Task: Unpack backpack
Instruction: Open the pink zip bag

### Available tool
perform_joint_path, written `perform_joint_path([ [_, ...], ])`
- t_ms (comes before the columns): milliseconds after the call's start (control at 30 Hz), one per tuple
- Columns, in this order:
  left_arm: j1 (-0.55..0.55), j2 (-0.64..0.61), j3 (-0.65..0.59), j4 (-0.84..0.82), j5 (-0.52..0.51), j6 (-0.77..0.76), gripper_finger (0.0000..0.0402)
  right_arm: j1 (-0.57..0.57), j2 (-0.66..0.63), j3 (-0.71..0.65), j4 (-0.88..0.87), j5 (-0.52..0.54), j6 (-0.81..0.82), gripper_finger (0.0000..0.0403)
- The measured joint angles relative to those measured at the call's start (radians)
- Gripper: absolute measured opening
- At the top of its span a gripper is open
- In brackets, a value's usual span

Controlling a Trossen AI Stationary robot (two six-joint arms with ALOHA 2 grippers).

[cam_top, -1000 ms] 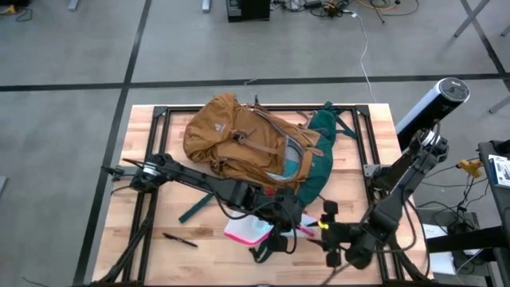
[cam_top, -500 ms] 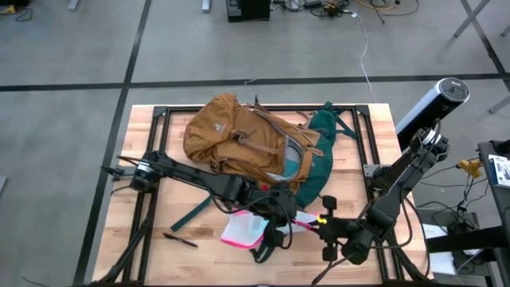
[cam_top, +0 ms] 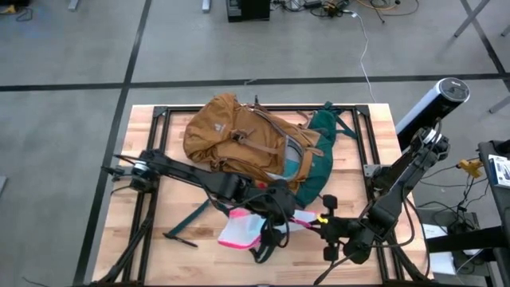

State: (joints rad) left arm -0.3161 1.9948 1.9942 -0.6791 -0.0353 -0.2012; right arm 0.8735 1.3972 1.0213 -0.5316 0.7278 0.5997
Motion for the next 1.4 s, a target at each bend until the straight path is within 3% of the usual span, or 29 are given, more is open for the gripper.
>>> perform_joint_path([
  [400,0.000,-0.021,-0.012,-0.037,-0.017,-0.017,0.0008,0.002,-0.005,-0.003,-0.012,-0.002,-0.012,0.0000],
  [1033,-0.049,-0.032,-0.014,-0.585,-0.083,-0.304,0.0000,0.005,-0.078,-0.002,-0.178,0.033,0.098,0.0000],
  [1267,-0.061,-0.040,-0.013,-0.502,-0.097,-0.301,0.0000,0.006,-0.134,-0.001,-0.179,0.022,0.068,0.0007],
  [1400,-0.064,-0.043,0.015,-0.471,-0.097,-0.274,0.0000,0.006,-0.156,0.029,-0.177,-0.001,0.026,0.0042],
])
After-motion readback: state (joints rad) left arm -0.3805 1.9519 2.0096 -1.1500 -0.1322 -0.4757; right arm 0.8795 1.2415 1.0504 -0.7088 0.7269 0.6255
